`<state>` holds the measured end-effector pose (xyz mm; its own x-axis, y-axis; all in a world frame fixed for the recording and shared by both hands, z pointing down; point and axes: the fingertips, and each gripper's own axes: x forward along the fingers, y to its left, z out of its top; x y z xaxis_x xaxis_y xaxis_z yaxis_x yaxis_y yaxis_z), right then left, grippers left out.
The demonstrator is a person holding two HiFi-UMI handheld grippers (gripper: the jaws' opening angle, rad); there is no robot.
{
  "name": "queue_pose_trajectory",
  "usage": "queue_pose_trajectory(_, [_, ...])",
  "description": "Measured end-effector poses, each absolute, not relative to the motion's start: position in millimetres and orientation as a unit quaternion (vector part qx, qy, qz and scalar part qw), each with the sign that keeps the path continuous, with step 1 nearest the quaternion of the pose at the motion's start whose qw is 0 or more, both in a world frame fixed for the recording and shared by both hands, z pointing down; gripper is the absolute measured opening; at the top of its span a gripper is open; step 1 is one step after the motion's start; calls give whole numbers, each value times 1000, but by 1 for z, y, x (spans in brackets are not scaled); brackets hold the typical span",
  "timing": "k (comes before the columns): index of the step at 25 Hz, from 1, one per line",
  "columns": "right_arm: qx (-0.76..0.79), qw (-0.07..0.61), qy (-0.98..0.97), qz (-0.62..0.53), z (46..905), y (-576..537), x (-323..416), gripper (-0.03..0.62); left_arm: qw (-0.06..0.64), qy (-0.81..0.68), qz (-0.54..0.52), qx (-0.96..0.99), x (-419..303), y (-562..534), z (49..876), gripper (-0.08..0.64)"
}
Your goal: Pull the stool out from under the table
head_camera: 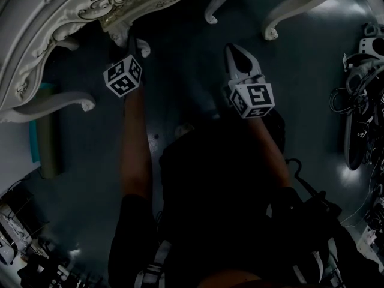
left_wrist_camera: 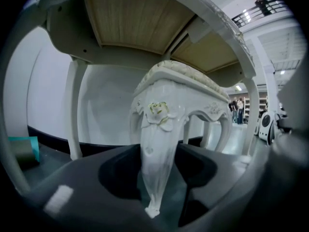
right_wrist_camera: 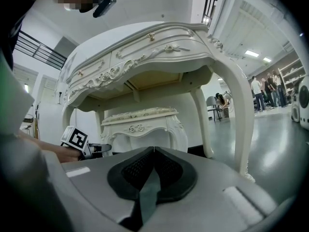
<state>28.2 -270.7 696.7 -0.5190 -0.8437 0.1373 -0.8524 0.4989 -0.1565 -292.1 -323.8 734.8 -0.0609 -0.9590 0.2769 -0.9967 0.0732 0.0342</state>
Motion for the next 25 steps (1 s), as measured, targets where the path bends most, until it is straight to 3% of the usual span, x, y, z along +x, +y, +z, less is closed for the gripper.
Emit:
queue_pose_trajectory(10, [490, 23, -867, 94, 694, -275, 26, 11, 115, -723, 82, 677, -291, -301, 734, 221])
queue_pose_trajectory(25, [498, 36, -862, 93, 707, -312, 15, 84, 117, -715, 77, 685, -293, -294, 735, 222])
